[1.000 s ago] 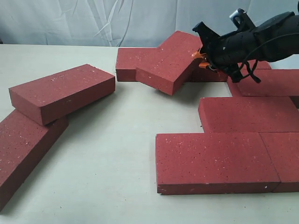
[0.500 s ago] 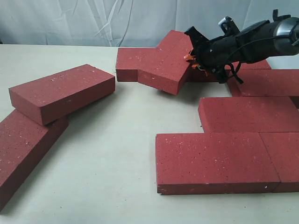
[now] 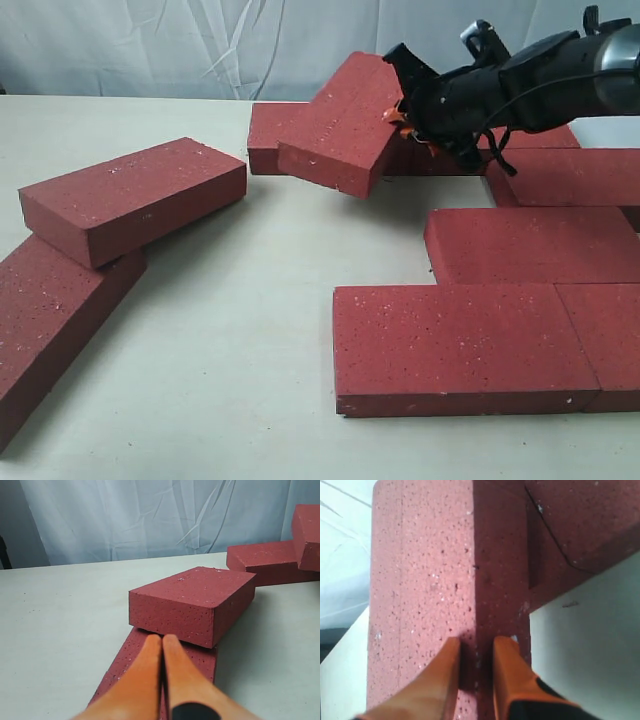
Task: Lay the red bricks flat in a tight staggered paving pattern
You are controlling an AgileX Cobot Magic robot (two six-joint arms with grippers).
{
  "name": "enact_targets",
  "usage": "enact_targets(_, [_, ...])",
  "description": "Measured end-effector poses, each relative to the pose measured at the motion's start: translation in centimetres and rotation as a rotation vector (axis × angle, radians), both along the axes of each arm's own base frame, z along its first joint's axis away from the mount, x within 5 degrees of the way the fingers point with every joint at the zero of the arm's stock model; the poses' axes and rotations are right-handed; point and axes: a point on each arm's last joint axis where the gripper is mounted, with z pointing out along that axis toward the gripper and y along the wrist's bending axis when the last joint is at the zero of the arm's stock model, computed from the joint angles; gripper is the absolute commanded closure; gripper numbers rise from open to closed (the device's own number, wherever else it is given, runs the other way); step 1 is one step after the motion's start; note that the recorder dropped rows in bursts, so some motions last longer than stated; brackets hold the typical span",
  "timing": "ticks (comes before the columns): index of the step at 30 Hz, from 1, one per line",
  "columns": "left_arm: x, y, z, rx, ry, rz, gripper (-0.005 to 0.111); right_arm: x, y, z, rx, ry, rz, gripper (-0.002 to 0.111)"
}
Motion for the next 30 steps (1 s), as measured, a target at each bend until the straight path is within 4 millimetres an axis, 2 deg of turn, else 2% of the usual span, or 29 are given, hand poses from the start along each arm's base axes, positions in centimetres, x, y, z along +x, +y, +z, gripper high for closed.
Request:
enact_targets(8, [0.0,0.0,0.0,0.000,0.000,0.000,0.107,-6.7,0.6,0.3,-0.022,0.011,-0.222,0.108])
enact_targets(11, [0.0,0.0,0.0,0.000,0.000,0.000,0.107,-9.1,2.0,0.5,-0.004,0.006,-0.302,0.108])
enact_targets(15, [0.0,0.0,0.0,0.000,0.000,0.000,0.107,-11.3,4.0,1.0,0.019,-0.068,-0.427,0.108])
enact_targets(19, [0.0,0.0,0.0,0.000,0.000,0.000,0.107,-12.6,5.2,0.9,0.045,-0.146,-0.547,0.108])
enact_targets(25, [0.0,0.0,0.0,0.000,0.000,0.000,0.107,-12.4,5.8,-2.5,0.102,-0.091,-0.664,0.108])
enact_targets(30, [0.0,0.0,0.0,0.000,0.000,0.000,0.107,-12.1,6.2,-3.9,0.151,-0.081,-0.683,0.107])
